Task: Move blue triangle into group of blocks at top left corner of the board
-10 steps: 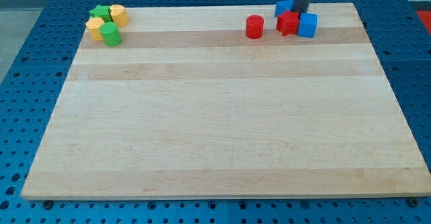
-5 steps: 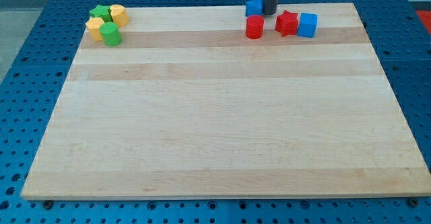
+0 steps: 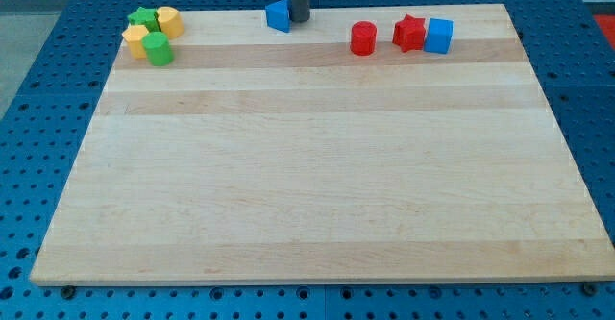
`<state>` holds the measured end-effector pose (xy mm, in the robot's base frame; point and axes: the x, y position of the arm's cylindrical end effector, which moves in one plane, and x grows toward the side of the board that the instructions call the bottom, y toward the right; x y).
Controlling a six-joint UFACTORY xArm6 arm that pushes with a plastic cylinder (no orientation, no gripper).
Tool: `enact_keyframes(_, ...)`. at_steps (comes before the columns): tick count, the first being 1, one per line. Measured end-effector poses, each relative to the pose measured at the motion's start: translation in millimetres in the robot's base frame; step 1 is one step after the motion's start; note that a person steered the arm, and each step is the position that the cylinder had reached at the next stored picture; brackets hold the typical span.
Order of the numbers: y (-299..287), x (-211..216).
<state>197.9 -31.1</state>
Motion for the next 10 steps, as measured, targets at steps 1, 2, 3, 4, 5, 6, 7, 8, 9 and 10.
enact_keyframes(1, -2, -4)
enact_keyframes(2, -20, 5)
enact_keyframes(3, -40, 29)
enact_keyframes(4, -63, 38)
enact_keyframes(5, -96, 37)
enact_keyframes(6, -128, 37)
enact_keyframes(7, -140, 38)
enact_keyframes(8, -140, 38)
enact_keyframes(9, -153, 38)
enact_keyframes(10, -155, 38)
